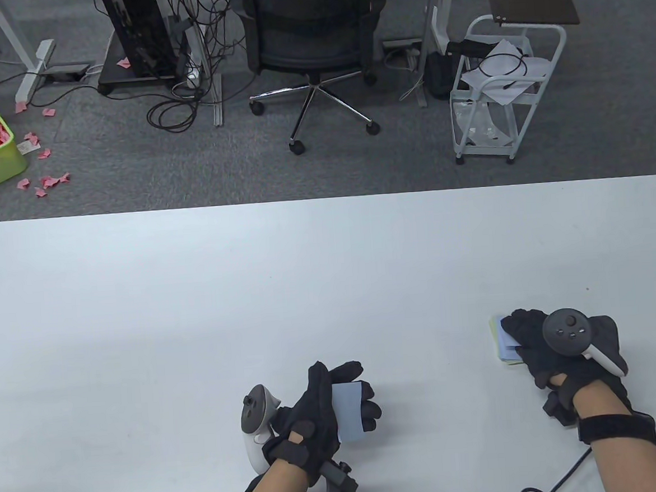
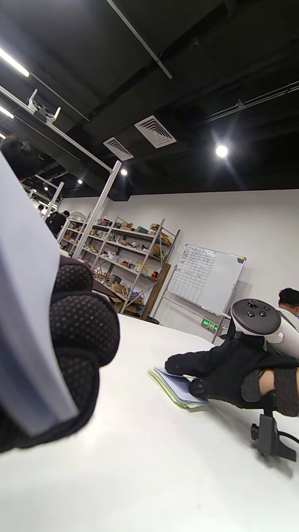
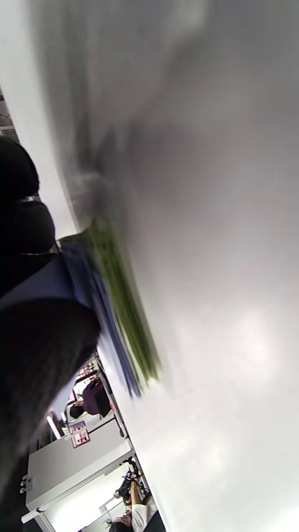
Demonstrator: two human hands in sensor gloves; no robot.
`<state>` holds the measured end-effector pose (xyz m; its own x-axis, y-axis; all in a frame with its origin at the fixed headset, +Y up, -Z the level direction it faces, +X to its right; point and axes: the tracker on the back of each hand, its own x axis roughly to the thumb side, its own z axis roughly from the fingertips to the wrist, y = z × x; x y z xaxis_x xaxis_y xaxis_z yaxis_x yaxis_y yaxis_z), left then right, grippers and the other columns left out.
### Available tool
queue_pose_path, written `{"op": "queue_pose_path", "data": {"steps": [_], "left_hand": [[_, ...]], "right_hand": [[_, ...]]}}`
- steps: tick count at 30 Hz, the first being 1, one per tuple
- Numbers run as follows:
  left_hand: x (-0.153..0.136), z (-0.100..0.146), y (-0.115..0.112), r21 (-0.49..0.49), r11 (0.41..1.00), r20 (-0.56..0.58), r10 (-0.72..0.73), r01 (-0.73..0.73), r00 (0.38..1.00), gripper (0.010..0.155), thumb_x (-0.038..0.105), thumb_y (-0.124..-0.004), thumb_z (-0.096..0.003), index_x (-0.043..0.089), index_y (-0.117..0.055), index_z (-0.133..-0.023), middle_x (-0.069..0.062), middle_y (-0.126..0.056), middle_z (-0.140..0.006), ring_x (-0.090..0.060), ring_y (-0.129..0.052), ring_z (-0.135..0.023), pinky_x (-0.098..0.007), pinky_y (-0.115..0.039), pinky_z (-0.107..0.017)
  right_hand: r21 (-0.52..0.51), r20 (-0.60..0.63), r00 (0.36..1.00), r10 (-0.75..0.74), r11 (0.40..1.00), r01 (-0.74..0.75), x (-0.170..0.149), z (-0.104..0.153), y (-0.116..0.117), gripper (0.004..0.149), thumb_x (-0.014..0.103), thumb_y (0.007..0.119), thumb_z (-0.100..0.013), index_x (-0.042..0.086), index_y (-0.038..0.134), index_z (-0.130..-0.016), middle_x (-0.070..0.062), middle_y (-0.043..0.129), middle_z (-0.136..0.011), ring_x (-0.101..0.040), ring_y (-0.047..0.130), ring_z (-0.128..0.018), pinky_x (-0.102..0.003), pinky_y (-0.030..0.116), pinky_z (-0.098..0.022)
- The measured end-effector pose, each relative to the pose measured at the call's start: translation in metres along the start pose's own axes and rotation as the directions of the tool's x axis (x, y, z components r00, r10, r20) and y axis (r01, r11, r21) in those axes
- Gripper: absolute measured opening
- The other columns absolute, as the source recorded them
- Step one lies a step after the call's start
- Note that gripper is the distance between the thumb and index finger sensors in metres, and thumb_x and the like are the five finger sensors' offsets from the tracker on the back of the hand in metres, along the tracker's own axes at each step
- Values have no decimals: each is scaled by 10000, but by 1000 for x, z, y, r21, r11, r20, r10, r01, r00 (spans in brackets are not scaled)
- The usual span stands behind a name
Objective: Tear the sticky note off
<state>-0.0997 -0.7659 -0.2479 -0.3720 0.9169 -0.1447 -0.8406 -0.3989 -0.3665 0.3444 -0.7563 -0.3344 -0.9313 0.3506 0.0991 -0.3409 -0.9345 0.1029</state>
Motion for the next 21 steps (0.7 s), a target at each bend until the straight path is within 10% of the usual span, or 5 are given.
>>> {"op": "queue_pose_path", "data": {"steps": [9,21], "left_hand": [[-1,0,-3,-18,1000,-1,-23,23,1000,831,606,-436,-644,-49,-529,-1146,-199,-777,-980,-423,-931,-726,-555,-854,-525],[-4,0,-3,-20,999,-14,-37,37,999,829,605,-438,-645,-50,-531,-1144,-201,-774,-981,-428,-926,-727,-558,-849,-526]], "right_hand": [[23,36,999,0,1000,-1,2,9,-4,789,593,885,-352,287,555,-1000,9,490,-1106,-339,453,-1056,-552,461,-754],[94,-49,990,134,987,-129,26,-15,15,687,574,699,-466,281,428,-1025,14,339,-1116,-306,307,-1059,-520,392,-769]]}}
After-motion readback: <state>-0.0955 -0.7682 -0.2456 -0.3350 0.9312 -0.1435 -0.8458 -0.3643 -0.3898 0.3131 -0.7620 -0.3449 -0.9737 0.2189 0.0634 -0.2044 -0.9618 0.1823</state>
